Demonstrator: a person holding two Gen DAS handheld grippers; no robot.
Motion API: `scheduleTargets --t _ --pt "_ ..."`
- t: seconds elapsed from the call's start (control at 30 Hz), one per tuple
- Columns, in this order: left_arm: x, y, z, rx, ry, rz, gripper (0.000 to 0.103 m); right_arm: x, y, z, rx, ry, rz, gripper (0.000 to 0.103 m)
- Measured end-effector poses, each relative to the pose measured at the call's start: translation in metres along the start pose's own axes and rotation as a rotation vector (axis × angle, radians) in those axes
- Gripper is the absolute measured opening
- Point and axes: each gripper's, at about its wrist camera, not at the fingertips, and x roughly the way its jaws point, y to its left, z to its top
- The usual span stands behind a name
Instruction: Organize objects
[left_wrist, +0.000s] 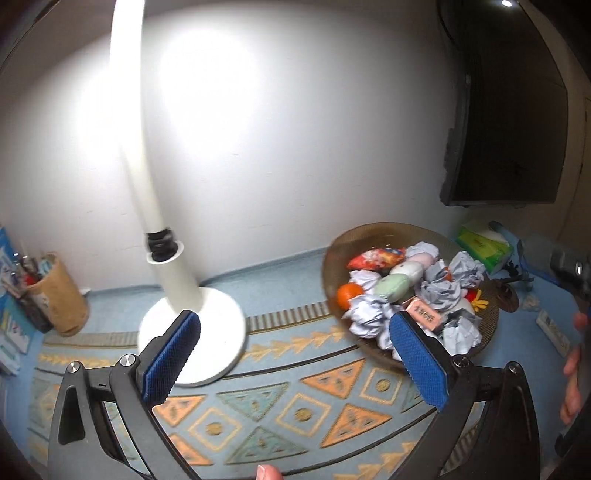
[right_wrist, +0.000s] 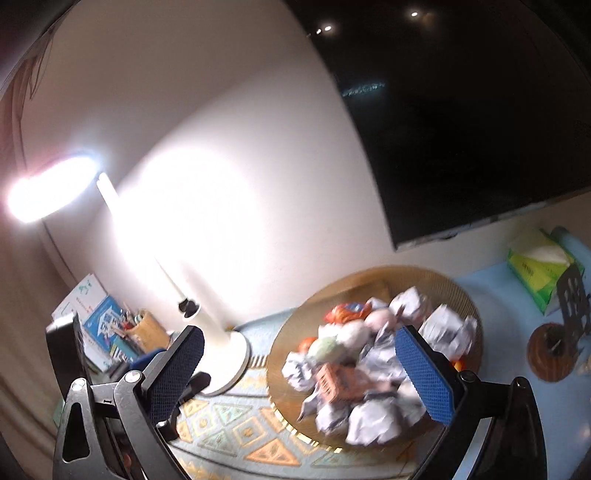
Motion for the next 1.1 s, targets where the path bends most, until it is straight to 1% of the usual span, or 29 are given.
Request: scheduleTargets --t 0.07,0.13,0.2,0.27,0.33,0.43,0.5,0.57,0.6,0.63,0.67,0.97,1.1 --pt "-0.019 0.022 -0.009 -0.027 0.025 0.051 0.103 0.003 0.023 -0.019 -0.017 0.051 0.006 0.103" --pt "-0.035 0.045 -0.026 -0.057 0.052 0.074 0.103 0.007 0.040 -0.044 -0.019 0.107 -0.002 0.103" --pt "-0.046 0.064 -0.050 -0.084 0.087 0.098 0.103 0.008 0.052 -0.072 -0.018 0.154 -0.014 0.103" --pt "-0.052 0.079 -0.082 -0.098 0.128 0.125 0.103 0.009 0.059 -0.101 -0.027 0.197 -0.056 0.103" --pt "-0.050 0.087 -0.114 -0.106 0.177 0.136 0.103 0.018 0.059 -0.135 -0.053 0.237 -0.117 0.103" --pt "-0.043 0.101 -0.158 -0.156 0.241 0.116 0.103 0.026 0.062 -0.176 -0.133 0.296 -0.193 0.103" --pt "-0.038 0.108 -0.178 -0.185 0.268 0.124 0.103 0.038 0.061 -0.198 -0.175 0.354 -0.231 0.103" --pt "-0.031 0.110 -0.193 -0.170 0.293 0.151 0.103 0.050 0.059 -0.215 -0.208 0.407 -0.244 0.103" --pt "-0.027 0.110 -0.201 -0.160 0.308 0.166 0.103 0.055 0.059 -0.222 -0.227 0.416 -0.266 0.103" --pt "-0.021 0.110 -0.209 -0.159 0.331 0.175 0.103 0.055 0.063 -0.228 -0.292 0.374 -0.307 0.103" --pt "-0.024 0.113 -0.211 -0.187 0.291 0.159 0.103 0.055 0.063 -0.228 -0.282 0.376 -0.290 0.103" --pt "-0.013 0.109 -0.221 -0.178 0.296 0.161 0.103 0.050 0.060 -0.229 -0.275 0.378 -0.294 0.103" --pt "-0.015 0.110 -0.220 -0.179 0.296 0.161 0.103 0.051 0.061 -0.229 -0.275 0.378 -0.296 0.103"
